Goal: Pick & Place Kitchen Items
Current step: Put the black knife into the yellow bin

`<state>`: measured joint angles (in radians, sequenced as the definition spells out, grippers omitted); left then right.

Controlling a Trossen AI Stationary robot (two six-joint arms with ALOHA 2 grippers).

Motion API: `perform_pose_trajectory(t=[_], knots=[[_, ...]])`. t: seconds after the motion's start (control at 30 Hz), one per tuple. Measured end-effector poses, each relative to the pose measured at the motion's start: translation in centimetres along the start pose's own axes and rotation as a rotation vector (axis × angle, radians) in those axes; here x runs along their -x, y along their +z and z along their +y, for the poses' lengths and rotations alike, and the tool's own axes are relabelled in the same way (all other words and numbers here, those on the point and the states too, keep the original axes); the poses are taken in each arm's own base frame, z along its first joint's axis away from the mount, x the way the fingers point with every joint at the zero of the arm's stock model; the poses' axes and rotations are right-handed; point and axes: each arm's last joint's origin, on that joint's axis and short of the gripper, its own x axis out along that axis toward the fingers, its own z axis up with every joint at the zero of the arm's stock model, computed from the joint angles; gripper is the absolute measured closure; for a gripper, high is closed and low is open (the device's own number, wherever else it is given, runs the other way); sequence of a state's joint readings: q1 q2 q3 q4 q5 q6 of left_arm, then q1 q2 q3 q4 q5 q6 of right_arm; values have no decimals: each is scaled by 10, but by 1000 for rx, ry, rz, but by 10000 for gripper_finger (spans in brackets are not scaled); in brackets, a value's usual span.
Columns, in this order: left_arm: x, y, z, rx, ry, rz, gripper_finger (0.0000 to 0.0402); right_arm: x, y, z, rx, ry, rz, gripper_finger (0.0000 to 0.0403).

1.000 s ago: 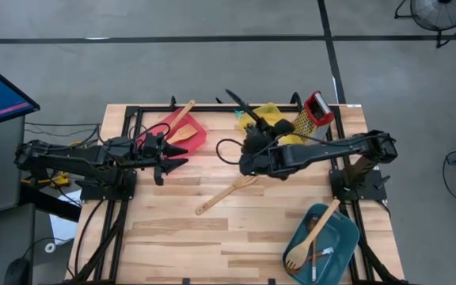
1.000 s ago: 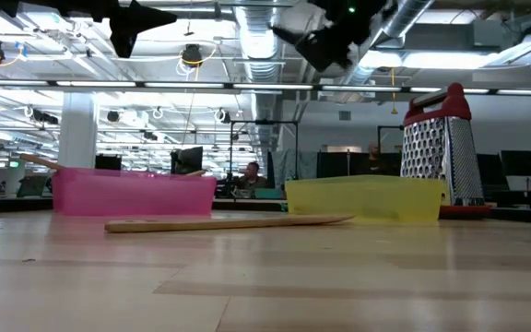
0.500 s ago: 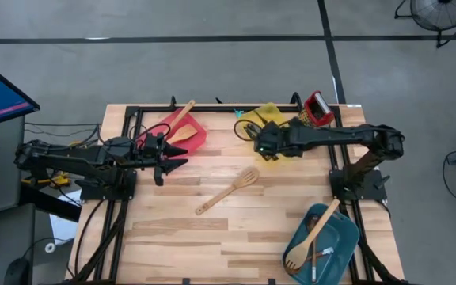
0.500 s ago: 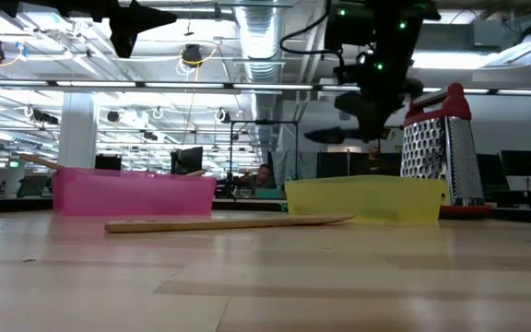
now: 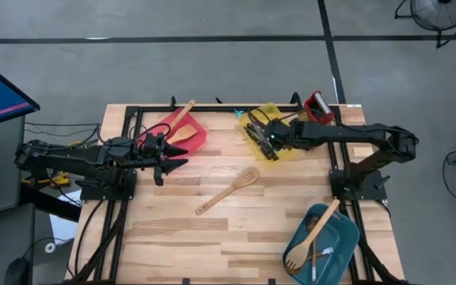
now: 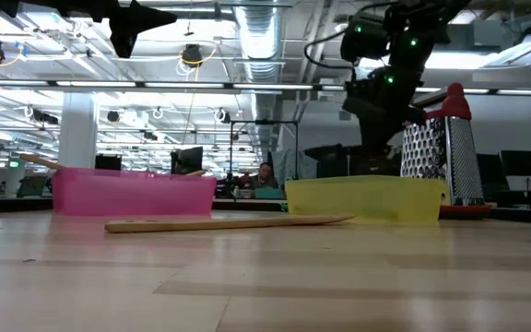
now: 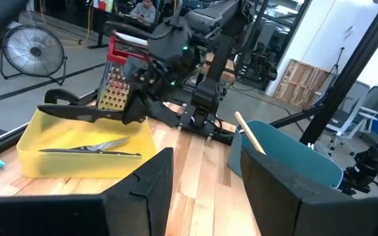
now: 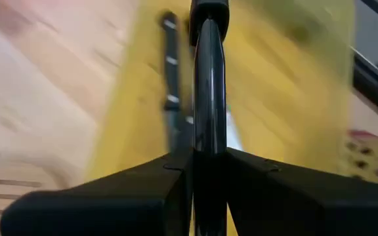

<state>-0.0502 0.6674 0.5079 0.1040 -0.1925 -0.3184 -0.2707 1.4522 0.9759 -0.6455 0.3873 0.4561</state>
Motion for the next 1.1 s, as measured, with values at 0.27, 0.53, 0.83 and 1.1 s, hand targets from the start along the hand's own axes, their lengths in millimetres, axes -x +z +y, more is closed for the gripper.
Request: perform_pose_trajectory(t=[0.27,0.53,0.83,1.1], knots=[[0,0,0,0,0,0,243,-25,-11,1,-27,-92,144,345],[0,0,0,0,0,0,243,-49,-17,1,-34,-177,214,346],[0,0,0,0,0,-1,243,-64,-21,0,-23,-228,255,345],[0,0,0,0,0,-1,243,-72,-23,1,-26,-251,269,329]])
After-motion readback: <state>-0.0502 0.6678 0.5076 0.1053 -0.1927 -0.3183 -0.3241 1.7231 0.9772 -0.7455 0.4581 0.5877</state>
